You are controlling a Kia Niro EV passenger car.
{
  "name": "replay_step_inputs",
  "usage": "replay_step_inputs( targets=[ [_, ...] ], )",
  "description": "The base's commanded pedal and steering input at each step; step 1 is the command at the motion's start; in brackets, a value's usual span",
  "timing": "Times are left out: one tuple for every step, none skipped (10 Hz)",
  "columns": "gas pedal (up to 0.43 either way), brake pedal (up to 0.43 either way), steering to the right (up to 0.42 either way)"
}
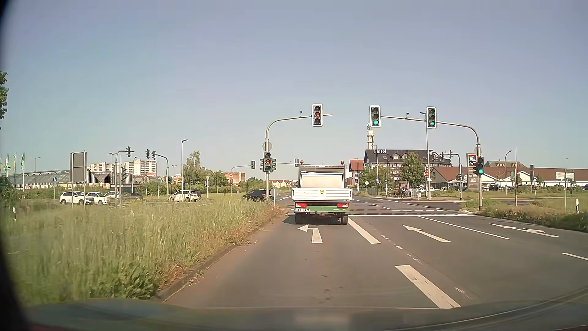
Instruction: Follow the waypoints while adhering to traffic rules and regulations
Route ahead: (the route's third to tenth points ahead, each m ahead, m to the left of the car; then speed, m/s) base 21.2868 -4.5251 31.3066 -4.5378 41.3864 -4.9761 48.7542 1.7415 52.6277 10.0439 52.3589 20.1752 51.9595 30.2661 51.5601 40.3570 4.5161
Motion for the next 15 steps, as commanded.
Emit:
replay_step_inputs(
  targets=[
    [0.0,0.03,0.003],
    [0.0,0.03,0.003],
    [0.0,0.03,0.003],
    [0.0,0.03,0.002],
    [0.0,0.03,0.002],
    [0.0,0.03,0.001],
    [0.0,0.03,0.0],
    [0.0,0.03,-0.002],
    [0.0,0.03,-0.003],
    [0.0,0.03,-0.003],
    [0.0,0.03,-0.004],
    [0.0,0.03,-0.003],
    [0.0,0.03,-0.003],
    [0.0,0.03,-0.003],
    [0.0,0.03,-0.003]
  ],
)
